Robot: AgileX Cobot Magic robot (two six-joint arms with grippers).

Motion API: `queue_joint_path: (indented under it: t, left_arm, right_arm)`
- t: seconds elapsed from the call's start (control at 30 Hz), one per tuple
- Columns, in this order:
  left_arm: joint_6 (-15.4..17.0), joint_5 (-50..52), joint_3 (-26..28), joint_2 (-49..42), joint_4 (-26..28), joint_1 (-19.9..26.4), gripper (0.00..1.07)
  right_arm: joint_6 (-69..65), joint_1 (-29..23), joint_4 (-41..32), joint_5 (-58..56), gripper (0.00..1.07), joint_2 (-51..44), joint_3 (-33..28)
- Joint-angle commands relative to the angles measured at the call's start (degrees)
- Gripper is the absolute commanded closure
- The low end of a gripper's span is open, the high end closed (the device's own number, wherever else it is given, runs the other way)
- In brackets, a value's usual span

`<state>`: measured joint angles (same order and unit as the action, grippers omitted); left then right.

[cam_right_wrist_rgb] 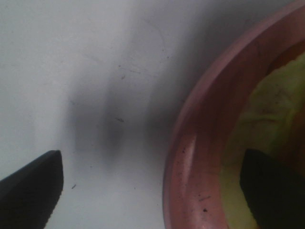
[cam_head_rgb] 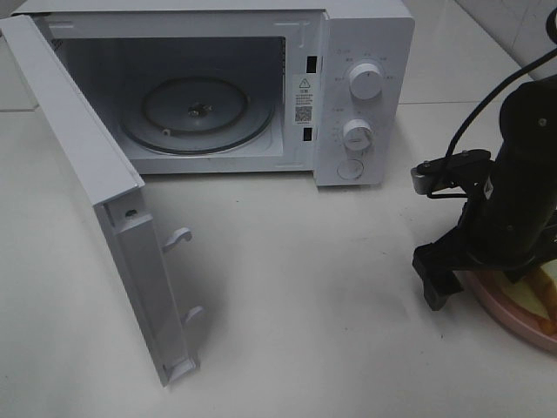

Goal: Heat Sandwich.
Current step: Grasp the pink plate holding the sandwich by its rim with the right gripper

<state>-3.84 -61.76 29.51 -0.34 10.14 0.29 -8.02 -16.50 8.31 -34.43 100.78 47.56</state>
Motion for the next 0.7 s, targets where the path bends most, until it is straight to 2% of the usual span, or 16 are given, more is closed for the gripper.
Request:
queue_joint_path:
  t: [0.03, 0.23, 0.33, 0.43, 0.47, 0.5, 0.53, 0.57, 0.6, 0.63, 0.7]
  left_arm:
    - [0.3, 0.3, -0.1, -0.9, 0.3, -0.3, 0.09]
    - [0.3, 0.3, -0.1, -0.9, 0.3, -0.3, 0.09]
    - [0.3, 0.3, -0.1, -0.9, 0.3, -0.3, 0.09]
    - [0.3, 0.3, -0.1, -0.9, 0.3, -0.3, 0.09]
    - [0.3, 0.3, -0.1, -0.9, 0.3, -0.3, 0.09]
    - [0.3, 0.3, -0.1, -0.9, 0.3, -0.3, 0.09]
    - [0.3, 0.3, -0.1, -0.9, 0.3, -0.3, 0.09]
    - [0.3, 0.3, -0.1, -0.9, 0.3, -0.3, 0.09]
    - [0.3, 0.3, -0.1, -0.9, 0.3, -0.3, 0.09]
    - [0.3, 0.3, -0.1, -0.9, 0.3, -0.3, 0.09]
    - [0.3, 0.3, -0.1, -0.9, 0.3, -0.3, 0.09]
  right_arm:
    - [0.1, 0.3, 0.3, 0.3, 0.16, 0.7, 0.2]
    - [0.6, 0.3, 0.3, 0.6, 0.19, 3.2, 0.3]
    - [0.7, 0.3, 0.5, 0.6, 0.25, 3.2, 0.3]
    - [0.7, 0.3, 0.8, 0.6, 0.40, 3.2, 0.3]
    - [0.4, 0.3, 1.3, 0.5, 0.52, 3.2, 0.3]
    - [0.4, 0.3, 1.3, 0.5, 0.52, 3.2, 0.3]
    - [0.0, 0.3, 1.8, 0.4, 0.58, 3.2, 0.3]
    - [-0.7, 0.3, 2.3, 0.4, 0.66, 3.2, 0.3]
    - [-1.8, 0.3, 3.2, 0.2, 0.81, 3.2, 0.3]
    - [-1.8, 0.3, 3.2, 0.2, 0.81, 3.2, 0.3]
    - [-2.5, 0.3, 3.7, 0.0, 0.98, 3.2, 0.3]
